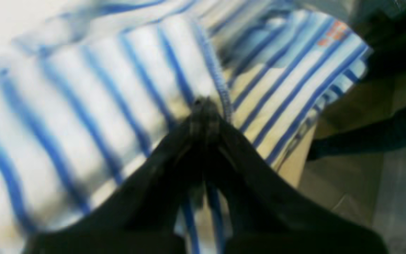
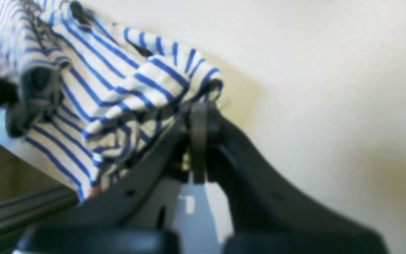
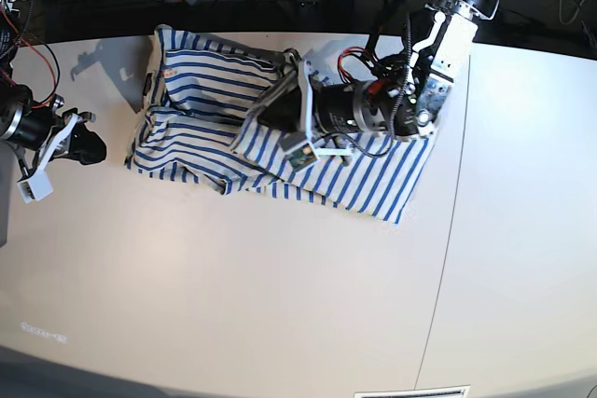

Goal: Fold the T-shirt properly
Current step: 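Lift the strip end with the left gripper and fold it toward the right gripper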

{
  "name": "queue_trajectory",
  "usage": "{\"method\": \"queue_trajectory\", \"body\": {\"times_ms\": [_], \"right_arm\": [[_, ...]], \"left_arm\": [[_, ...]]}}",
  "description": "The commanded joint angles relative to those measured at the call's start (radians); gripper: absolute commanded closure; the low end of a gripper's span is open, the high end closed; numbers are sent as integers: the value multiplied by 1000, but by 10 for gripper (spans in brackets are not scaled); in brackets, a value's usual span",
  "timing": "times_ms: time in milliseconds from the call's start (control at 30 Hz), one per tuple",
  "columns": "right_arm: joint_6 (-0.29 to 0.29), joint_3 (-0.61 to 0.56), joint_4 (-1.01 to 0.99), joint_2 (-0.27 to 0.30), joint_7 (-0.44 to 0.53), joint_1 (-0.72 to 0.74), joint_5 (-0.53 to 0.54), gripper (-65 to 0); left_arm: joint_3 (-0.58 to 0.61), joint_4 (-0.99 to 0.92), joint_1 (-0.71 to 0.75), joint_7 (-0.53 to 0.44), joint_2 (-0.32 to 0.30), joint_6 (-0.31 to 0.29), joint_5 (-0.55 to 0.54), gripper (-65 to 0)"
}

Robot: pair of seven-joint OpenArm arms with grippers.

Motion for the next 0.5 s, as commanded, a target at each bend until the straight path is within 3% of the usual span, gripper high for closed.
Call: {"method": "queue_trajectory", "body": {"times_ms": [0,133,333,467], "right_arm": [[56,13,12,18,15,8,16,0],[56,16,13,-3,-8,8,50,0],[56,141,15,-72,-61,8,116,0],[56,233,15,-69,-77,-36,127,0]], "left_arm": [[13,15,-20,-39,15,-4,5,0],[10,17,-86,-30,48,51,24,0],[-68,17,-169,27,52,54,-40,0],[-145,17,-174,59,16,53,-57,0]]}}
